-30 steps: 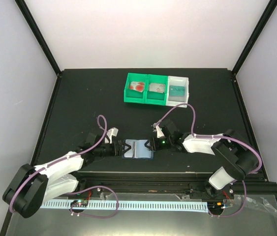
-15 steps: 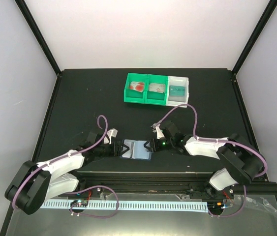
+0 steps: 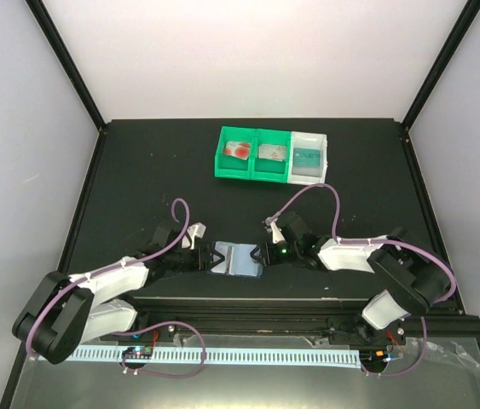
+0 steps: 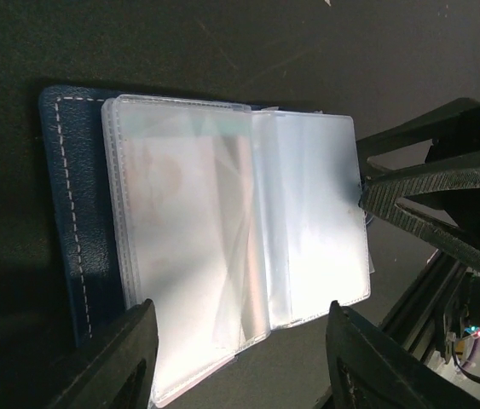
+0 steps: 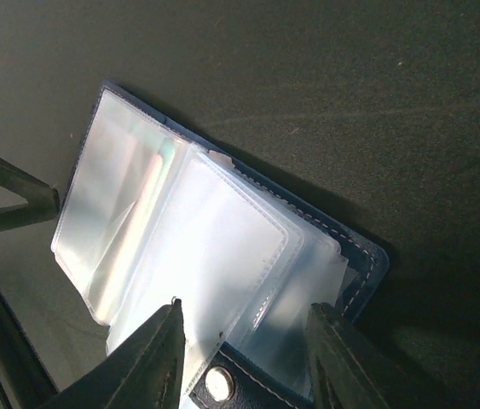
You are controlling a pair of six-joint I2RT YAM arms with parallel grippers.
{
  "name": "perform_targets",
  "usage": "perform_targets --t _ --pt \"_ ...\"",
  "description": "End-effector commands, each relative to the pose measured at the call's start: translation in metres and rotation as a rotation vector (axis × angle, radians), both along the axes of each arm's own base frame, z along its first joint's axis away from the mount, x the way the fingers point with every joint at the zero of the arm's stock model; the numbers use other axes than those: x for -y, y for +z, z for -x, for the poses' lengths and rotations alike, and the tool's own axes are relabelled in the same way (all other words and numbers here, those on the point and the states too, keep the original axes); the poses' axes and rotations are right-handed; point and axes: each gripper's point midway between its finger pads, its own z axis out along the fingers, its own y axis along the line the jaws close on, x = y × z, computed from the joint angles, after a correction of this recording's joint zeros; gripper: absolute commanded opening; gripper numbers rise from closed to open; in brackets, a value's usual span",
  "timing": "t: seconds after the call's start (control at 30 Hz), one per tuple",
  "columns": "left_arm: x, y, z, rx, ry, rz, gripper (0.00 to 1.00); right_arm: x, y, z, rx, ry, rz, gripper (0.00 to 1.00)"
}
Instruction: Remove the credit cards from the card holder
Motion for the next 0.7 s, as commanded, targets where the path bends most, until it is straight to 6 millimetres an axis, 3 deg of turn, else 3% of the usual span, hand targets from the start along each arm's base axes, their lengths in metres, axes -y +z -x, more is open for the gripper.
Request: perform_targets --t 0.0,0.17,0.47,0.67 --pt "0.01 0.014 -0.009 0.04 -0.033 0.044 0.54 -0.004 0.002 -0.002 0.013 0.0 -0.013 0.4" --pt "0.012 0.01 -0.008 0.018 -0.04 0.053 0.5 -0.006 0.005 -0.004 0.019 0.0 -0.02 0.4" --pt "0.005 0.016 -0.015 0.077 -0.023 0.0 0.63 -0.006 0.003 -0.006 0.03 0.001 -0.016 0.4" --pt "-0.001 0.013 -0.018 0.08 -0.015 -0.059 0.65 -0.005 0.001 -0.007 0.037 -0.006 -0.01 0.4"
